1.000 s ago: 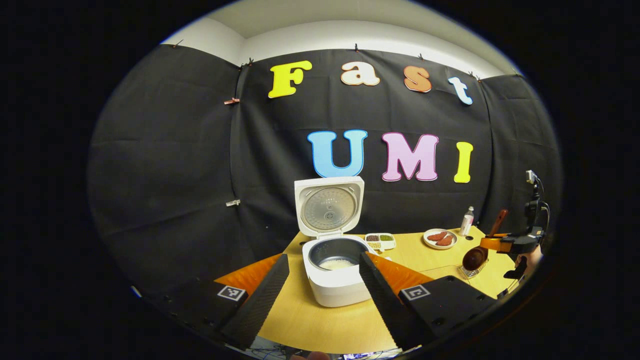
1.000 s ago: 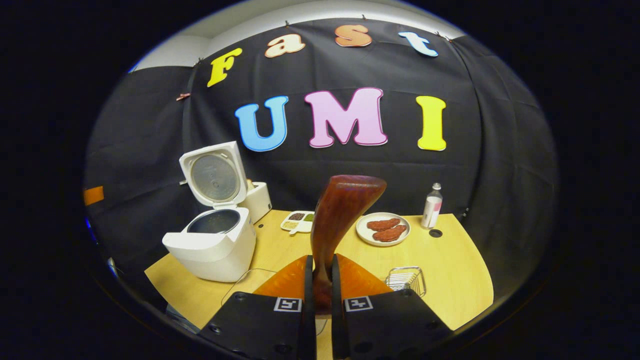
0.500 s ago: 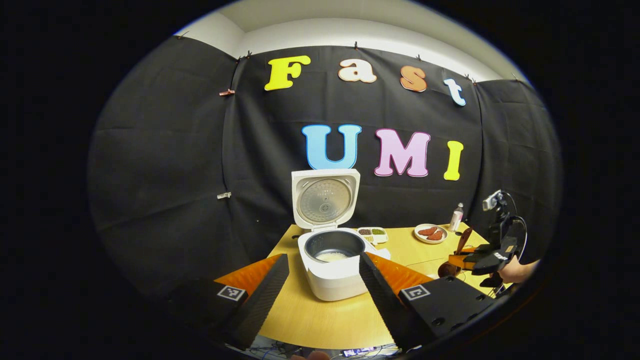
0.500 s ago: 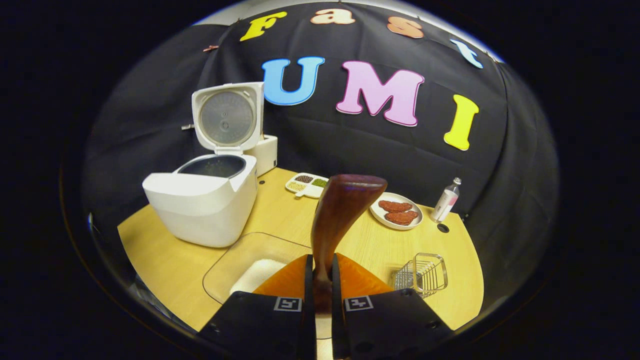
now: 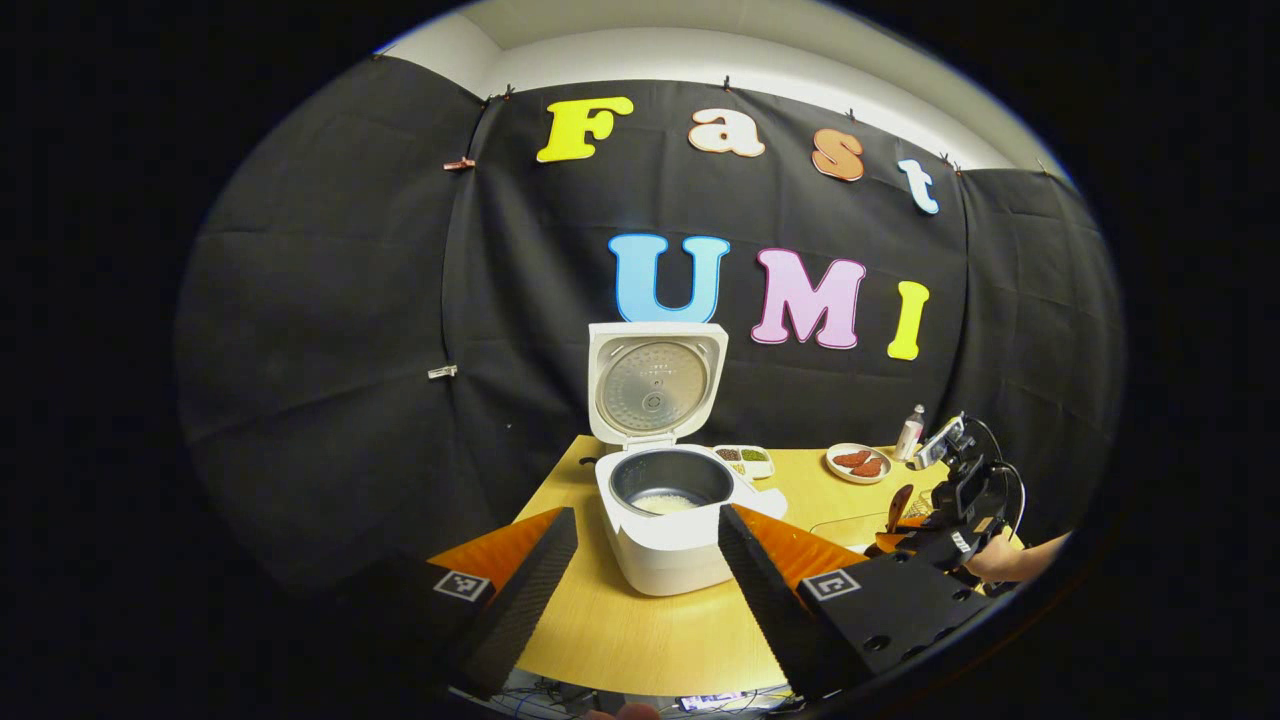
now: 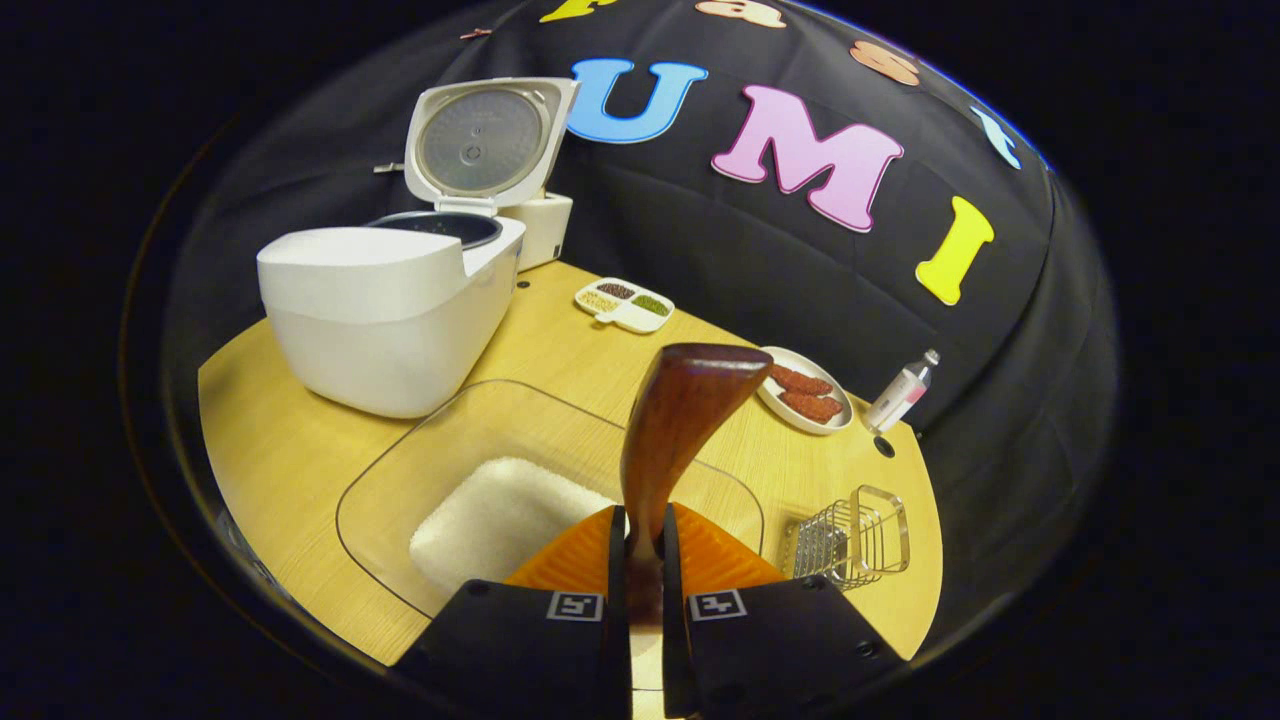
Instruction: Close the left gripper, press the button to open the rice cooker; take a wooden spoon from the chopstick holder with the right hand, scoop a spoonful of rice and pour it into the rice cooker, then put the wooden spoon back into the chopstick holder.
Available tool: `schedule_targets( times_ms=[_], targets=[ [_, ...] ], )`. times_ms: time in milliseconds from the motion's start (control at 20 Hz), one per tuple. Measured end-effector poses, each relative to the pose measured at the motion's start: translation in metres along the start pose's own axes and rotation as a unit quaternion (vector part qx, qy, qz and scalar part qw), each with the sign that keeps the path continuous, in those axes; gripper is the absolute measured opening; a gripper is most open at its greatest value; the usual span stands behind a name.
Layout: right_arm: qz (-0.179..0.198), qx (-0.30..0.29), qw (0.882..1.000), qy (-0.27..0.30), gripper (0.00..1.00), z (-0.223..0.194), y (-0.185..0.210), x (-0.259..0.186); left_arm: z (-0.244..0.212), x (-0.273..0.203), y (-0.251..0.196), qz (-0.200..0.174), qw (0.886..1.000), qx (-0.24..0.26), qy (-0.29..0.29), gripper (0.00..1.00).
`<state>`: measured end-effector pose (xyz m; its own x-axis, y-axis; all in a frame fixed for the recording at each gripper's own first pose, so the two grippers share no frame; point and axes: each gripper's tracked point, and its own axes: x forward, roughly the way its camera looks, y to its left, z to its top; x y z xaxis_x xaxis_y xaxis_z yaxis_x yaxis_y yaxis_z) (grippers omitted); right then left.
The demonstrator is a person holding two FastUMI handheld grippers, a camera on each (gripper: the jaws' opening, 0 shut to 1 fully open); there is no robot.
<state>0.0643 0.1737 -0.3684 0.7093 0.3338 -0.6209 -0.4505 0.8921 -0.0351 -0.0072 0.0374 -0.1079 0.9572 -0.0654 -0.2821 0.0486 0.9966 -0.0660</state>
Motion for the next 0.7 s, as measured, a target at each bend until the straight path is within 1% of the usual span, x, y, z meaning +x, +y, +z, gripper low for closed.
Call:
schedule_targets(
  times_ms=[100,200,350,450,550,600,700],
  targets=[
    [0.0,0.032,0.999,0.008,0.17,0.001,0.005,-0.002,0.002,0.004,0.001,-0.002,1.0,-0.002,-0.001,0.98],
    [0.01,0.085,0.996,0.016,0.17,-0.002,0.015,-0.002,0.002,0.007,0.002,-0.003,1.0,-0.007,-0.002,0.98],
    [0.017,0.157,0.987,0.018,0.17,0.001,0.026,0.001,0.002,0.008,0.007,0.0,1.0,-0.008,-0.003,0.98],
    [0.023,0.201,0.979,0.015,0.16,0.005,0.031,0.002,0.001,0.007,0.01,0.004,1.0,-0.006,-0.001,0.97],
    [0.029,0.246,0.969,0.015,0.16,0.007,0.032,0.004,0.001,0.007,0.013,0.007,1.0,-0.004,-0.001,0.98],
    [0.033,0.273,0.961,0.014,0.17,0.007,0.032,0.005,0.0,0.006,0.013,0.009,1.0,-0.005,0.0,0.98],
    [0.042,0.333,0.942,0.011,0.17,0.007,0.029,0.007,-0.001,0.005,0.015,0.012,1.0,-0.004,-0.001,0.98]
  ],
)
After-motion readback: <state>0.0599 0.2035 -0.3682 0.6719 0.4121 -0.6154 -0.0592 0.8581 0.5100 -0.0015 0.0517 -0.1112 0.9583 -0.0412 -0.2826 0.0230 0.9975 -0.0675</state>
